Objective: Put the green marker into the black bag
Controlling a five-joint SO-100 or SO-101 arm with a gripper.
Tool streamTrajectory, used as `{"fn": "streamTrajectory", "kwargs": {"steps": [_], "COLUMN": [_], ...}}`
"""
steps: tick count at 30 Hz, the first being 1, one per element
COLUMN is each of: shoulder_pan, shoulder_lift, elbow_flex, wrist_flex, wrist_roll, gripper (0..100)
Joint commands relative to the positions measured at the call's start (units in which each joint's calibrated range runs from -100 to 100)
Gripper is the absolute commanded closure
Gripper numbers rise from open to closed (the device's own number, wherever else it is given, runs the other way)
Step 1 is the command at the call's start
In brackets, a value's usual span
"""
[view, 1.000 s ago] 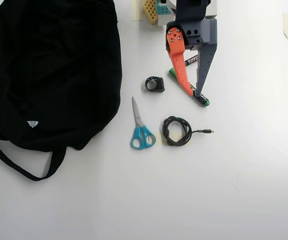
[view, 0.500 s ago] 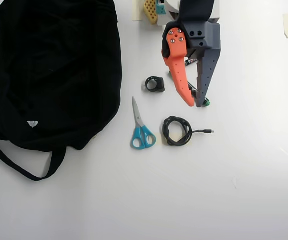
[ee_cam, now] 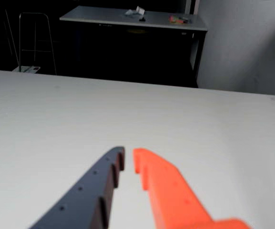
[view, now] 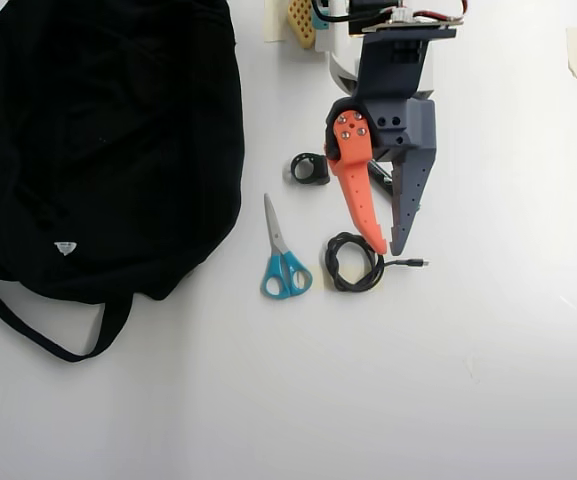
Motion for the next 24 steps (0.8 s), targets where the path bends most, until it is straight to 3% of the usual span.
{"fn": "streamTrajectory", "kwargs": {"steps": [1, 8, 24], "shoulder_pan": [0.17, 1.21, 1.36], "shoulder_lift": [-0.04, -0.12, -0.37], "elbow_flex": [-2.95, -2.77, -0.89], "wrist_flex": [-1.89, -1.89, -1.98], "wrist_roll": [0.06, -4.39, -4.34], "gripper": [98, 98, 98]}}
